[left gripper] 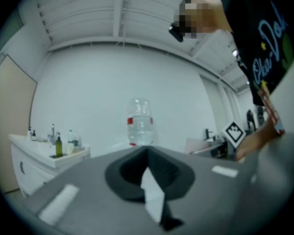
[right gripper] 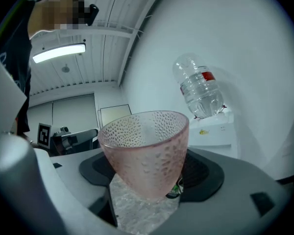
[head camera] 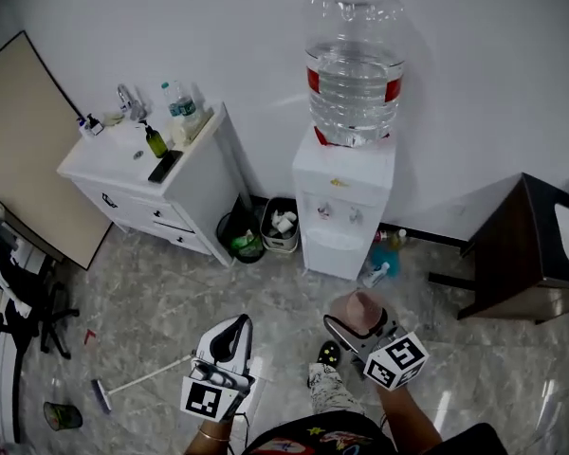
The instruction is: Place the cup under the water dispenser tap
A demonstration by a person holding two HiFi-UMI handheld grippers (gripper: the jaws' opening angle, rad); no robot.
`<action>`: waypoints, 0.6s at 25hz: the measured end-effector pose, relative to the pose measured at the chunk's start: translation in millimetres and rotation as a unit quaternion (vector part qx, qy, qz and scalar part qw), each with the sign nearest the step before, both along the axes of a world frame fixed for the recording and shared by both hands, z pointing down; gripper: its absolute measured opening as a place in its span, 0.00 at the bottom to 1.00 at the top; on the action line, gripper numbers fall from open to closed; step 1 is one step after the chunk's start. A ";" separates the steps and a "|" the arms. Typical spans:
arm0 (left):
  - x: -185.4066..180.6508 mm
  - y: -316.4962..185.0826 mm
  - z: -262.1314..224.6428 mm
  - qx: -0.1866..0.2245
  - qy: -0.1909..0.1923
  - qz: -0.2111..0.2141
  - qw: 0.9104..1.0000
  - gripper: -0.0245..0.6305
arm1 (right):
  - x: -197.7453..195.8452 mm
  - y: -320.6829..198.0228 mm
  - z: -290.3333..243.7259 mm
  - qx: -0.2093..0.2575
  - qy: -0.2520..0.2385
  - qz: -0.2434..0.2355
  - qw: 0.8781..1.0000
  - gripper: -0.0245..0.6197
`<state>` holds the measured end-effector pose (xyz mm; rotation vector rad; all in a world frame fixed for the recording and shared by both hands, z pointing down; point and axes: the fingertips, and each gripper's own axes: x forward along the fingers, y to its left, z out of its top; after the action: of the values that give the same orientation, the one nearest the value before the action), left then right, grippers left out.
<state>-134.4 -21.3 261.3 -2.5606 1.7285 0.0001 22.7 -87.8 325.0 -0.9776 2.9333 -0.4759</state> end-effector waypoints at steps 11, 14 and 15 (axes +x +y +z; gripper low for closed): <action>-20.5 -253.5 126.3 -0.039 0.019 -0.017 0.999 0.02 | -56.1 -251.2 144.1 -0.001 0.049 0.083 0.995 0.60; 1.9 -287.1 183.4 -0.061 0.021 0.012 0.998 0.02 | -66.3 -273.9 215.1 -0.019 0.076 0.102 0.992 0.60; 8.4 -296.2 198.9 -0.067 0.022 0.021 0.997 0.02 | -69.0 -279.7 238.5 -0.030 0.081 0.108 0.990 0.60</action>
<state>-126.0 -317.5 460.2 -2.7106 1.7457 -0.0598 -46.3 -367.5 563.6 -1.3855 2.9163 -0.4993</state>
